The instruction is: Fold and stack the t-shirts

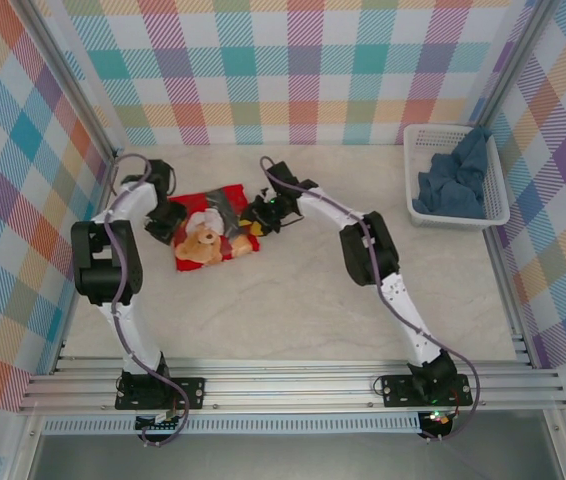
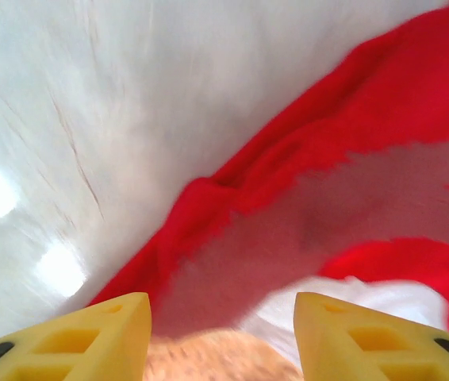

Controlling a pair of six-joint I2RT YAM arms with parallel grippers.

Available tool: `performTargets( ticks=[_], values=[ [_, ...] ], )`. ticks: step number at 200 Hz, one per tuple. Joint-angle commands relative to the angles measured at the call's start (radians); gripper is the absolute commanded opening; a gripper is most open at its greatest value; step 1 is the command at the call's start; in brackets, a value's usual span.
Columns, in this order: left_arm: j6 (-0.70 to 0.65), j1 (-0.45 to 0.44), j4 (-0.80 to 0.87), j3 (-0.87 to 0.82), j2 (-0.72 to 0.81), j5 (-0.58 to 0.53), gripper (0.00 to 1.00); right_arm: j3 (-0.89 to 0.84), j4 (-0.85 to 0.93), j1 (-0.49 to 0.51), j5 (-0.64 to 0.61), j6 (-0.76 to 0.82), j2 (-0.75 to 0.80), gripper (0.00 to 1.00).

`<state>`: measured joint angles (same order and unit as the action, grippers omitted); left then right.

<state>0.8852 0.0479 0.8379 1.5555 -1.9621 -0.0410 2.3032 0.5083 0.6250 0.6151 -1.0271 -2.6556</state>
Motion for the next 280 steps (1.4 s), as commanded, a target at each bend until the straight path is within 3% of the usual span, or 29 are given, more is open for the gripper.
performTargets(
  ticks=[1, 29, 57, 79, 92, 110, 146, 194, 247, 280],
  values=[
    [-0.118, -0.018, 0.099, 0.097, 0.075, -0.07, 0.52, 0.084, 0.049, 0.004, 0.039, -0.103, -0.003, 0.43],
    [0.016, -0.083, 0.076, -0.009, 0.213, 0.022, 0.53, -0.109, 0.11, -0.029, -0.077, -0.047, 0.213, 0.47],
    [0.365, -0.219, -0.133, -0.325, 0.381, 0.139, 0.59, -0.426, 0.076, -0.106, -0.16, 0.029, 0.469, 0.48],
    [0.638, -0.345, -0.295, -0.473, 0.436, 0.074, 0.71, -0.596, 0.07, -0.173, -0.138, 0.093, 0.6, 0.48],
    [0.791, -0.391, -0.336, -0.5, 0.426, 0.023, 0.72, -0.681, 0.059, -0.206, -0.118, 0.119, 0.66, 0.48],
    [0.894, -0.419, -0.367, -0.505, 0.391, -0.045, 0.72, -0.766, 0.05, -0.237, -0.1, 0.147, 0.725, 0.48],
    [0.963, -0.407, -0.416, -0.5, 0.301, -0.105, 0.7, -0.847, 0.068, -0.251, -0.085, 0.185, 0.805, 0.47],
    [0.895, -0.337, -0.408, -0.448, 0.195, -0.078, 0.67, -0.944, 0.054, -0.266, -0.076, 0.174, 0.888, 0.47],
    [0.827, -0.202, -0.419, -0.368, 0.086, -0.047, 0.54, -1.011, 0.039, -0.269, -0.073, 0.156, 0.938, 0.45],
    [0.751, -0.097, -0.401, -0.252, -0.004, -0.018, 0.51, -1.055, 0.045, -0.269, -0.082, 0.15, 0.974, 0.45]
  ],
)
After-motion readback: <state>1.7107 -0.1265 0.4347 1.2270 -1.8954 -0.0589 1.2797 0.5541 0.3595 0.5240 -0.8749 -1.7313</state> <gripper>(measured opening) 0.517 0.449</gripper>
